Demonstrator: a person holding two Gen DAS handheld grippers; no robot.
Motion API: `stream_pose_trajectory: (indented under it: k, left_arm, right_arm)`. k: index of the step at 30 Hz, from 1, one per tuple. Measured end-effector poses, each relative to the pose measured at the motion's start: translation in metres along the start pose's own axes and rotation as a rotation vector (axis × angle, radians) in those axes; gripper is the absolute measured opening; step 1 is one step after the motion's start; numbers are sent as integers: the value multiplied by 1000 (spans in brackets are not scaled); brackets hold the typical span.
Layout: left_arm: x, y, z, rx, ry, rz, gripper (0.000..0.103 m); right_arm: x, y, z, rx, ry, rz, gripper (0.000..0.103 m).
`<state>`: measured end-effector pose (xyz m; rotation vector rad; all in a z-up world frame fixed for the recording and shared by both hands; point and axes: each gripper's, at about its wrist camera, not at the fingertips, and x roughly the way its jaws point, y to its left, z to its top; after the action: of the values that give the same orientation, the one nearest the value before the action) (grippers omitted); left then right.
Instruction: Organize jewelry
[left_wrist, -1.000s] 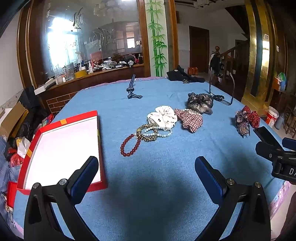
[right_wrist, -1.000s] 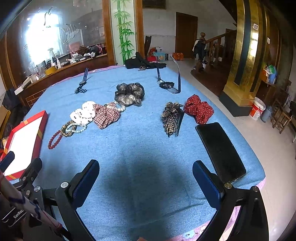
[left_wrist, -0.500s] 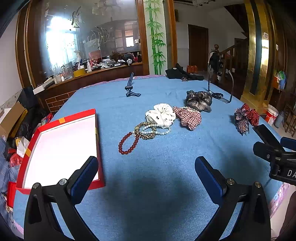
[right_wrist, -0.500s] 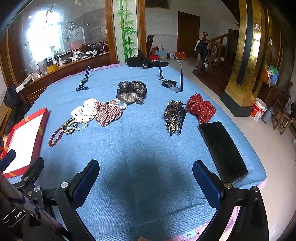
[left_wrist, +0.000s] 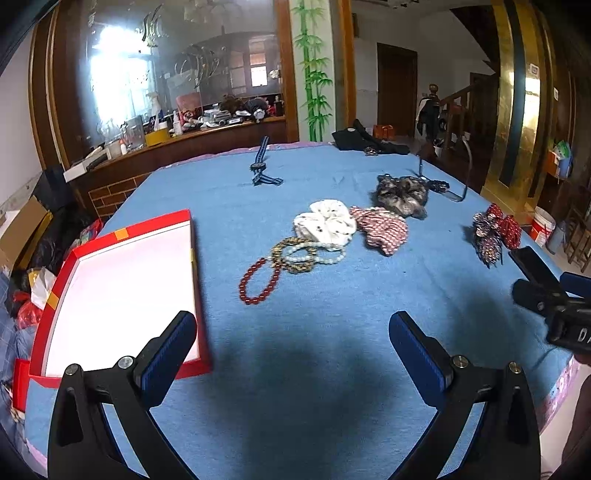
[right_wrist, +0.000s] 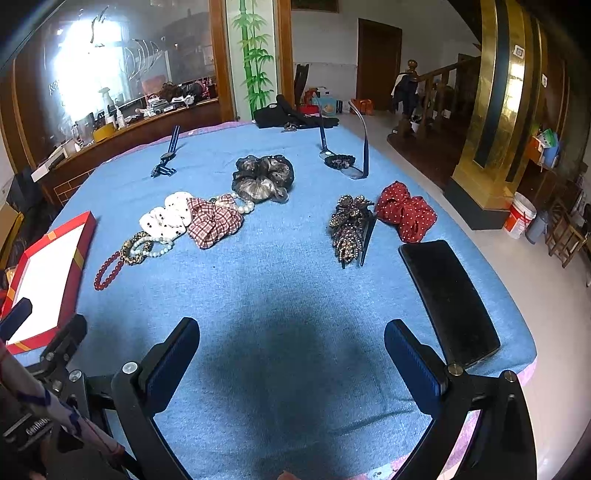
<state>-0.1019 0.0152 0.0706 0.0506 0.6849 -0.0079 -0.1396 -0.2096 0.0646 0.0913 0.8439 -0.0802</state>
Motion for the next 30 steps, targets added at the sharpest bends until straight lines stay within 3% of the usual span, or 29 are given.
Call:
stream_pose_trajectory:
  k: [10, 16, 20, 22, 24, 26, 30]
  left_arm:
    - [16, 81, 21, -108, 62, 69, 103]
    - [23, 95, 35, -89, 108, 21, 103]
    - [35, 82, 43, -53, 154, -68, 103]
    - [44, 74, 47, -28, 186, -131, 92]
    - [60, 69, 52, -19, 243, -185, 65]
    - [77, 64, 55, -16, 304, -203, 55]
    - [103, 60, 59, -4, 374, -219, 47]
  right_arm:
    - [7, -44, 20, 81, 7, -11, 99]
    - [4, -71, 36, 137, -2, 1, 96]
    - [4, -85, 44, 168, 11, 40, 91]
    - [5, -91, 47, 188, 17, 48, 90]
    - [5, -92, 48, 190, 16, 41, 90]
    - [5, -93, 48, 187, 16, 37, 90]
    - [4, -95, 48, 180, 10, 27, 90]
